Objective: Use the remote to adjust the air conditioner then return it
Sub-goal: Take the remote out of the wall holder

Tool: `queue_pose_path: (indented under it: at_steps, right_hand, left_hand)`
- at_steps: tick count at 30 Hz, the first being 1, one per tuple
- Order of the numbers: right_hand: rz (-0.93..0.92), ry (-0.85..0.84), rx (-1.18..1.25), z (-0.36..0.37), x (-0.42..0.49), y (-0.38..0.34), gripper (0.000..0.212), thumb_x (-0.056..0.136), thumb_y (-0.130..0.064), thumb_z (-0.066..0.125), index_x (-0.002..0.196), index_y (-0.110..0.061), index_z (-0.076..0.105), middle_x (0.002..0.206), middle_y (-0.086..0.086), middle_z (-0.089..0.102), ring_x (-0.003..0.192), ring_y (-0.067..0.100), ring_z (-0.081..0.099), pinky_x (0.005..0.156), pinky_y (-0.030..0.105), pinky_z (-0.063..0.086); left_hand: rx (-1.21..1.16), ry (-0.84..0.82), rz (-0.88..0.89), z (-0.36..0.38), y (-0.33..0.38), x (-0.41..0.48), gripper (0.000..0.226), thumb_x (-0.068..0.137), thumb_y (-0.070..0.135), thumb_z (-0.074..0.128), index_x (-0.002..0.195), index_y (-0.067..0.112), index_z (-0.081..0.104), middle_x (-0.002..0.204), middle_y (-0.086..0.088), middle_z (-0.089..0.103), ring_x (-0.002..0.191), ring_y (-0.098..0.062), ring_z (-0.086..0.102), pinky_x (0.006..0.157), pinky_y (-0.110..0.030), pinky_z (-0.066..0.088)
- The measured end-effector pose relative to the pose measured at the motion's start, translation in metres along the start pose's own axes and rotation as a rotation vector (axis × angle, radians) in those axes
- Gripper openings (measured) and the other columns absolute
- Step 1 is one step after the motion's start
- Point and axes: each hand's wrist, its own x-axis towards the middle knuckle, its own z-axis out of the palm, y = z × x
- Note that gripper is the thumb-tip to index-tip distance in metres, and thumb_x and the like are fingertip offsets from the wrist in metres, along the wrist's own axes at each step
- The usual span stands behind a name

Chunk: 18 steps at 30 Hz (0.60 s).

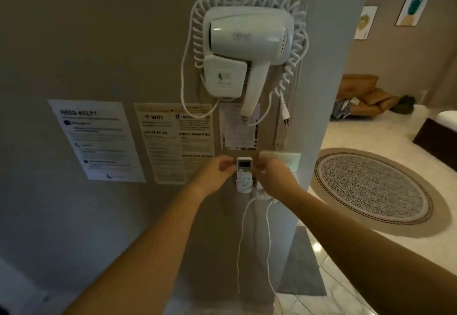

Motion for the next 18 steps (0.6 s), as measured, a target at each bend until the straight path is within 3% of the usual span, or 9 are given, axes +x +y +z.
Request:
queue_pose_path:
  at_steps: [4,13,18]
  right_hand:
    - [-0.003,-0.03,0.01,-0.001,0.006,0.0,0.029,0.105,-0.038,0.056,0.113,-0.018,0.076,0.107,0.01,0.079,0.095,0.028,0.073,0.097,0.047,0.058]
    - [-0.047,-0.02,0.024,0.004,0.019,0.003,0.022,0.105,-0.027,0.06,0.112,-0.011,0.074,0.099,0.01,0.076,0.073,0.02,0.067,0.086,0.037,0.062]
    - [-0.077,0.026,0.174,0.002,0.019,0.004,0.021,0.106,-0.028,0.058,0.118,-0.019,0.073,0.088,-0.001,0.072,0.061,0.012,0.068,0.059,0.025,0.061]
  left_hand:
    - [0.022,0.001,0.029,0.005,-0.007,0.01,0.025,0.101,0.032,0.068,0.123,0.027,0.075,0.119,0.006,0.078,0.113,-0.012,0.071,0.104,-0.046,0.055]
    - [0.01,0.024,0.062,0.01,-0.018,0.022,0.022,0.1,0.038,0.066,0.118,0.033,0.077,0.109,0.015,0.079,0.106,-0.006,0.072,0.099,-0.043,0.057]
    - [-0.109,0.099,0.092,0.01,-0.008,0.024,0.018,0.102,0.025,0.068,0.115,0.022,0.079,0.105,0.01,0.08,0.102,-0.006,0.073,0.094,-0.031,0.054]
